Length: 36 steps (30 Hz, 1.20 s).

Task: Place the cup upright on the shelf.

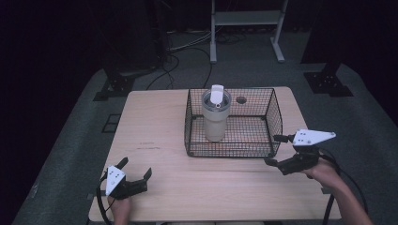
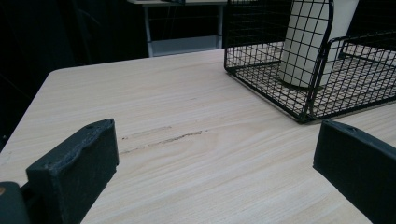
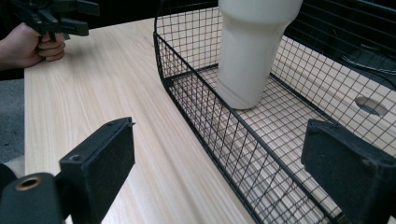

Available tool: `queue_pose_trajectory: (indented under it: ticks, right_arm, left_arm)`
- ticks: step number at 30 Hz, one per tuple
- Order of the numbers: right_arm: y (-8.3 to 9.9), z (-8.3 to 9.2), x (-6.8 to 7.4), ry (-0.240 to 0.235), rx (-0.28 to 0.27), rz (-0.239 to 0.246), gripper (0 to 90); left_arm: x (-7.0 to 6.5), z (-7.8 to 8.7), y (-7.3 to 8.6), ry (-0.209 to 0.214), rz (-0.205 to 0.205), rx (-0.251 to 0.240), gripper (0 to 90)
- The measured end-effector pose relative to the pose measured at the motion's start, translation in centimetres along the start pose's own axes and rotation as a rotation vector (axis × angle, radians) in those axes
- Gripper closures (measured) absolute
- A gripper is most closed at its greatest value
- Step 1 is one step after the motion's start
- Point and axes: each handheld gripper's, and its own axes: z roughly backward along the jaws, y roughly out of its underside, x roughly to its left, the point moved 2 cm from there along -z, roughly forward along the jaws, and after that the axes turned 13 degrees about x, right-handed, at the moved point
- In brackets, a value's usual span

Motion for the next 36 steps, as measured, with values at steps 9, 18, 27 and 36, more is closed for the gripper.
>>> queue_pose_trajectory:
  ticks: [9, 18, 27, 36]
  right_arm:
    - [2.2, 0.4, 0.3, 0.005, -0.026, -0.017, 9.1]
    - [4.4, 0.4, 1.1, -0.007, -0.033, -0.022, 9.1]
    - [6.1, 0.0, 1.6, -0.005, -0.038, -0.038, 9.1]
    - [8.2, -0.8, 1.4, 0.024, -0.041, -0.096, 9.1]
  left_arm:
    - [0.0, 0.0, 0.0, -0.002, -0.002, 0.002, 0.0]
    - [0.0, 0.0, 0.0, -0.003, 0.001, 0.007, 0.0]
    - [0.0, 0.0, 0.0, -0.002, 0.0, 0.006, 0.0]
    - [0.0, 0.0, 0.0, -0.002, 0.001, 0.008, 0.0]
